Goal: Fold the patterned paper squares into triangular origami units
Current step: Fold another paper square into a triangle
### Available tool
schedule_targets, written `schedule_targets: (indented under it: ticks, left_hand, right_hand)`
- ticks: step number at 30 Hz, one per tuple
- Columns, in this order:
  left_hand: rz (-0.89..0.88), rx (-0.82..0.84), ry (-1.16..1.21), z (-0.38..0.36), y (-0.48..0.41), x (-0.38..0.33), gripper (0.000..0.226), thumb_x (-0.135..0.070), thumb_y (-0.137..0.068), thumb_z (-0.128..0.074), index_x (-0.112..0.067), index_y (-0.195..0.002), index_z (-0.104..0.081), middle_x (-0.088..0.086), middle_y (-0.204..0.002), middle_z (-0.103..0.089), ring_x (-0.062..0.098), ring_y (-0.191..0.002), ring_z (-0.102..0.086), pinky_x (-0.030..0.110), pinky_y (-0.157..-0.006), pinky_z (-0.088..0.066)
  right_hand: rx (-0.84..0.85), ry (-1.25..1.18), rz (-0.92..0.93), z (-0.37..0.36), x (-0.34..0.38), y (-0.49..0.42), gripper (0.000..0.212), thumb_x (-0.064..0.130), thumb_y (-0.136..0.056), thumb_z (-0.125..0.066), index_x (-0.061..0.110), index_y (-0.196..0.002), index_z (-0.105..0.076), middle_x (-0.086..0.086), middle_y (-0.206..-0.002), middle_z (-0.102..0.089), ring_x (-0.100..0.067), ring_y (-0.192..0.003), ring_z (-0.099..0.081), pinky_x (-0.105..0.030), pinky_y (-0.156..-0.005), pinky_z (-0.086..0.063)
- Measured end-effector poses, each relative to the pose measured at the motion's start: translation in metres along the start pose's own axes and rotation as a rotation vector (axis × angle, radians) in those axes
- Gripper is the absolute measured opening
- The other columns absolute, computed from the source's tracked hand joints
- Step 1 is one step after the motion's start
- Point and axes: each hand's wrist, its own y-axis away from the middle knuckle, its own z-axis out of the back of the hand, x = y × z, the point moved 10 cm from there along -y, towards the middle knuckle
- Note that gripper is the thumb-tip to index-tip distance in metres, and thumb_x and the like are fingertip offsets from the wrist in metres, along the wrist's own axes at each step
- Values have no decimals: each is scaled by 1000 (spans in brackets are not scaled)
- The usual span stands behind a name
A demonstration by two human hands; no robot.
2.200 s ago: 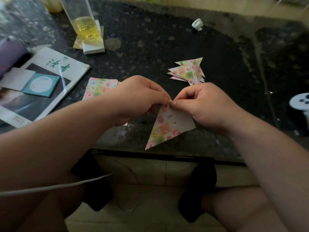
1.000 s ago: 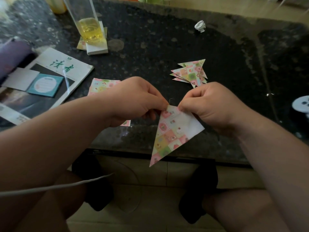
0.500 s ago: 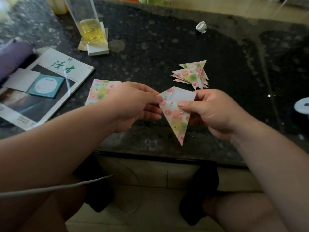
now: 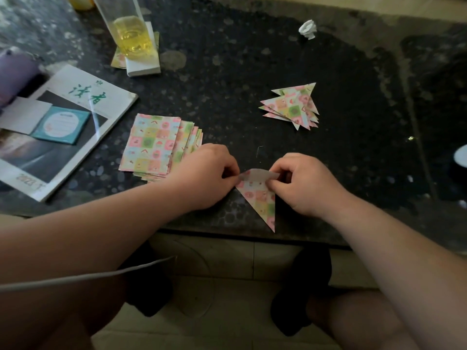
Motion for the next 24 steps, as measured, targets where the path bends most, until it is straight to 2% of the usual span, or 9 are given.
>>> schedule_targets:
  ticks: [3,6,9,15,20,24]
  left_hand:
    - [-85,-47,-27,-1,1,-5,15,-38,-98,-61,-30,-102,-74,-16,-103,-54,5,-103,-43,23,-95,-39]
    - [-172,-93,-68,-4,7,-11,17,-32,-99,-59,-27,-101,-75,-14,-101,-54,6,-98,-42,20,-87,-37]
    - [-244,-181,-93,-2,14,-18,17,-25,-96,-62,-21,-95,-78,-7,-97,-59,11,-94,-46,20,-79,-34]
    - [-325,-217,-77,-1,17,-21,12,-18,-92,-68,-18,-93,-80,-2,-92,-61,17,-89,-51,31,-76,-48]
    - [-381,-281,-128,-2,22,-23,14,-11,-90,-70,-16,-100,-80,1,-97,-63,23,-90,-54,29,-75,-44]
    - [-450,-297,-154,-9,27,-30,22,-4,-89,-70,-14,-106,-79,4,-102,-62,27,-90,-54,42,-75,-53]
  right_hand:
    - [-51,12,125,1,2,0,5,28,-93,-72,31,-89,-72,14,-94,-58,-5,-89,-57,-28,-79,-53]
    - [-77,22,218,-1,1,2,6,24,-93,-72,25,-96,-77,13,-95,-59,-6,-90,-57,-34,-82,-55]
    - [-143,-14,301,1,1,6,13,17,-92,-72,23,-100,-79,10,-95,-60,-11,-89,-58,-40,-78,-56]
    - [-246,39,409,3,9,15,18,7,-87,-73,17,-100,-81,4,-91,-62,-17,-87,-58,-42,-71,-56]
    - [-195,141,458,0,11,16,23,8,-90,-69,17,-107,-81,3,-95,-63,-18,-90,-56,-43,-70,-55]
    - [-203,201,504,-1,11,23,23,10,-91,-69,16,-110,-81,1,-97,-62,-21,-89,-56,-44,-66,-55]
